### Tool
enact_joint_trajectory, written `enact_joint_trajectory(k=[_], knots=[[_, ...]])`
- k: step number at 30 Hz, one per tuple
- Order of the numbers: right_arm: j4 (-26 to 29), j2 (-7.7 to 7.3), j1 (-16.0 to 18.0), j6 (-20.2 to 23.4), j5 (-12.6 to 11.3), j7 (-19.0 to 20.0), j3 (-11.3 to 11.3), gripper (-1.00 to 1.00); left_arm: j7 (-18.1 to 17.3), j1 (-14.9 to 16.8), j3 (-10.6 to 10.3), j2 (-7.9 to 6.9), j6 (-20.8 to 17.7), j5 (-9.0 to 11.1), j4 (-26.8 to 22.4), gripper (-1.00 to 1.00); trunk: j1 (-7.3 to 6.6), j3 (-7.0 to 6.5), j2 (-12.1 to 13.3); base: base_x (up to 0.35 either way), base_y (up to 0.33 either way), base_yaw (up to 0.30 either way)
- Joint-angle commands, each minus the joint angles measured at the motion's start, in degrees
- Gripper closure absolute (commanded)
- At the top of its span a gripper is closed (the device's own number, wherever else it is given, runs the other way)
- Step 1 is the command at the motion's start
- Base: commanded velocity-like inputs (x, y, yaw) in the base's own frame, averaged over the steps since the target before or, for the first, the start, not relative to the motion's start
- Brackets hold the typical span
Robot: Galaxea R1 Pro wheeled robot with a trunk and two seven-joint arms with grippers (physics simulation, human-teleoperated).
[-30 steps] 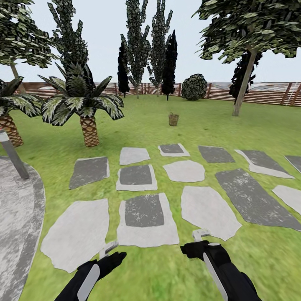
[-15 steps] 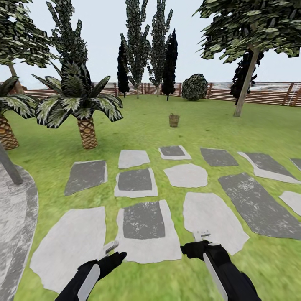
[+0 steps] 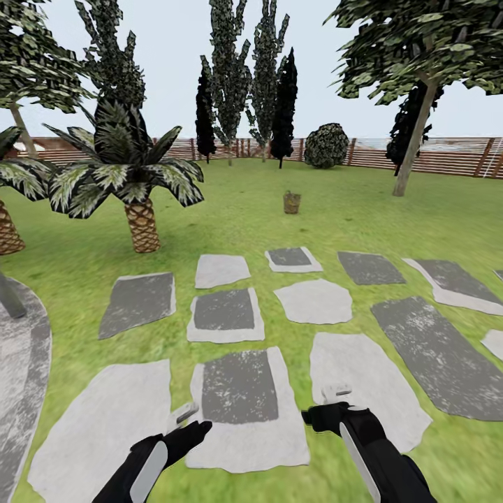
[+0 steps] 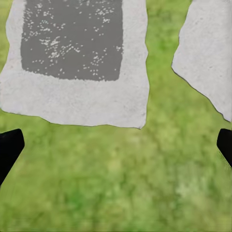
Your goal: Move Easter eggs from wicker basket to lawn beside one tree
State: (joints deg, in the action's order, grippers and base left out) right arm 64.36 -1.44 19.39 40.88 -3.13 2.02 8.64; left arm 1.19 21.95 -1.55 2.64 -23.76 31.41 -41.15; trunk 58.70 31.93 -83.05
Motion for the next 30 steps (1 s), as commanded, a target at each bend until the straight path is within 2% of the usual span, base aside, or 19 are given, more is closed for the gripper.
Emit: enact_joint_trajectory(k=[1,30], knots=[[0.1,-0.05,0.0,0.3,-0.3,-0.1,0.1,-1.0,0.1,0.0,0.0,-0.01,-0.2,0.3,-0.1,-1.0,0.03,0.06,0.0,0.334,0.0,0.0],[0.1,-0.05,0.0,0.3,-0.3,-0.1,0.1,-1.0,0.1,0.0,0.0,0.0,-0.2,0.3,-0.1,-1.0,0.03,0.06,0.0,0.334,0.0,0.0]])
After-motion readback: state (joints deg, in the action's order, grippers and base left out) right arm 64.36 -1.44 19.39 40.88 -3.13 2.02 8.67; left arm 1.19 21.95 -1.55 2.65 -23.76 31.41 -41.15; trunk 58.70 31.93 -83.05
